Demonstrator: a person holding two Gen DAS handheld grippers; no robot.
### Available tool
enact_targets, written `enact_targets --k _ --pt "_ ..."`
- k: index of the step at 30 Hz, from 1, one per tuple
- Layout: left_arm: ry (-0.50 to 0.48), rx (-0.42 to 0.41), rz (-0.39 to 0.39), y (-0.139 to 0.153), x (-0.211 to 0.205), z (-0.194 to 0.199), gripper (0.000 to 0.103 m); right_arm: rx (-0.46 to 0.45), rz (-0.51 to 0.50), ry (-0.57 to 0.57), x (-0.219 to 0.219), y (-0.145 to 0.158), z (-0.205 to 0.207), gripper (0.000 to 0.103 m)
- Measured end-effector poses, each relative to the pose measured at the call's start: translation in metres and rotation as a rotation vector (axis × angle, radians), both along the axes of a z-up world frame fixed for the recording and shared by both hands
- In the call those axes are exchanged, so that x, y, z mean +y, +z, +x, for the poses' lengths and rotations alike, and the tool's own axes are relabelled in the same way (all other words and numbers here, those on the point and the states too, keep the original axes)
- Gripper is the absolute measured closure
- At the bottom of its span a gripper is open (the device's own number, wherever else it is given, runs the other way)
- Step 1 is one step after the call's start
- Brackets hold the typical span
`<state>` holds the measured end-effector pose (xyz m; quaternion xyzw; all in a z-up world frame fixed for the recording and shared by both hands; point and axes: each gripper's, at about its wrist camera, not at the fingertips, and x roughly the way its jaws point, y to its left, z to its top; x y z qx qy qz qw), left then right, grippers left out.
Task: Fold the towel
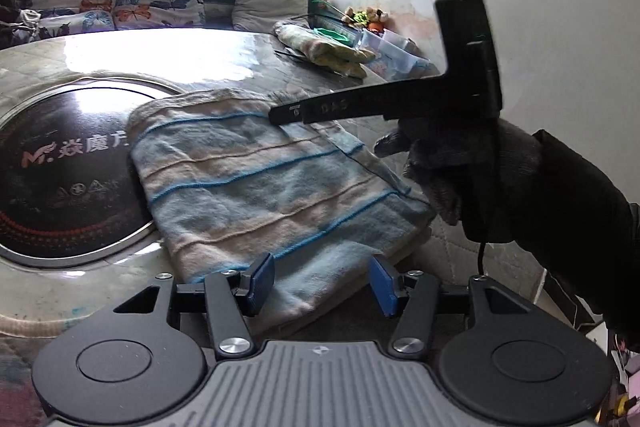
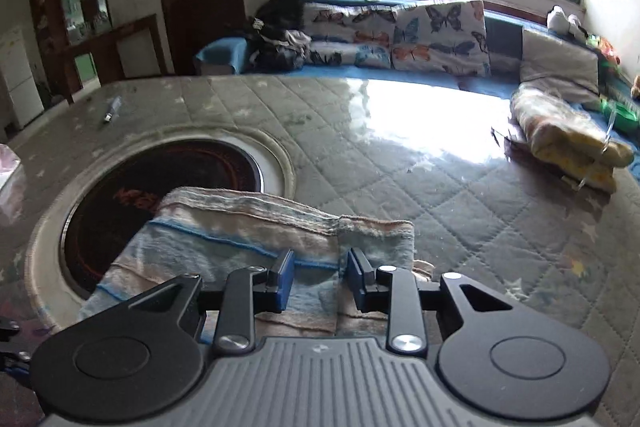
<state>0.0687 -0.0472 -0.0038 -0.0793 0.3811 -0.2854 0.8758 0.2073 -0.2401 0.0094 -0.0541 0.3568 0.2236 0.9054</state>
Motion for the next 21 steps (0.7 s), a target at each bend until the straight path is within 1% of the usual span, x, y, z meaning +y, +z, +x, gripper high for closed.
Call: enact_targets --k 3,7,10,13,17,21 --pt "0.009 0.018 -0.016 -0.004 0.006 0.001 0.047 0.034 0.003 -0.005 0.001 -0.002 0.008 0.074" --pt "0.006 0.01 -0.02 -0.001 0.009 0.0 0.047 0.026 -0.018 -0.007 0.003 0.007 0.005 0.074" --pt "0.016 -0.001 -0.026 0.001 0.013 -0.001 0.046 0.031 0.004 0.01 0.007 0.014 0.004 0.074" --pt "0.024 0.005 -0.03 -0.001 0.017 0.0 0.046 0.046 0.024 0.034 0.019 0.017 0.006 0.074" --pt "0.02 0.011 -0.035 -0.004 0.019 0.0 0.046 0.067 0.022 0.044 0.036 0.012 0.014 0.074" --pt "0.018 0.019 -0.051 -0.006 0.023 0.0 0.046 0.084 0.0 0.024 0.046 0.003 0.025 0.074"
